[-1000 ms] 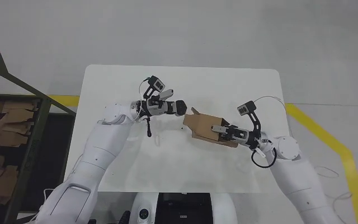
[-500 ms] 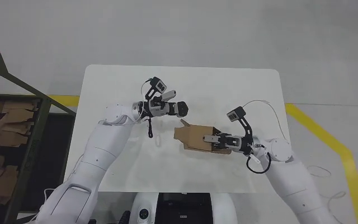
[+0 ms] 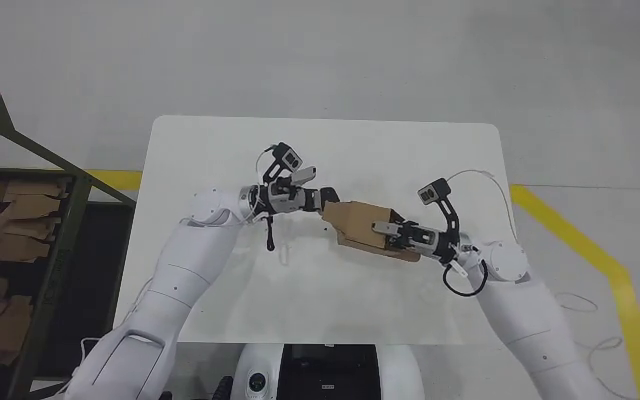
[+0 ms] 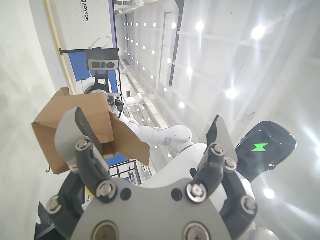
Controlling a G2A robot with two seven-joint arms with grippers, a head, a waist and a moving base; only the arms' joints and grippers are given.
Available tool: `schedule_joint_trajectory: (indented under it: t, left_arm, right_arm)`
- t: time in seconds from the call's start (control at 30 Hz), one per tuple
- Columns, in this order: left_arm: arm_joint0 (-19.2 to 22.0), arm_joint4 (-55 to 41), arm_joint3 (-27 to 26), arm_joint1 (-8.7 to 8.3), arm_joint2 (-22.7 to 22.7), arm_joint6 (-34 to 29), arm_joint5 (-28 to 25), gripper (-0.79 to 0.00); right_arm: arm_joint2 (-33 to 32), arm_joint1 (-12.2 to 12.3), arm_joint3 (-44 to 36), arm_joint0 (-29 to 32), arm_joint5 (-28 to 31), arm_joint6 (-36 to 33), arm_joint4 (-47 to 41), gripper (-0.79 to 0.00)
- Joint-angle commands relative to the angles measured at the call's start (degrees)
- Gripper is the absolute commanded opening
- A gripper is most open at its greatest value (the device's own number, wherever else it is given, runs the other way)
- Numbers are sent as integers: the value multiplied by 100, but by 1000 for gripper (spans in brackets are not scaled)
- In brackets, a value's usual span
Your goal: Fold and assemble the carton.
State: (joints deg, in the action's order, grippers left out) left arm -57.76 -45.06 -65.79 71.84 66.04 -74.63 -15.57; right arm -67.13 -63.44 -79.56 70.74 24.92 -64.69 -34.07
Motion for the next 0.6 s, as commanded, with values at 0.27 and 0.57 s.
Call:
schedule_joint_trajectory:
  t: [0.27,0.57]
  left_arm:
    - [12,-24,-6,20,-90,-14,91,0]
    - [87,-38,51,54,-198,-25,114,0]
  right_arm:
    - [71,-28,-36,-29,-16,78,-35,-785]
    - [122,-49,-5,-46,-53,128,-55,-785]
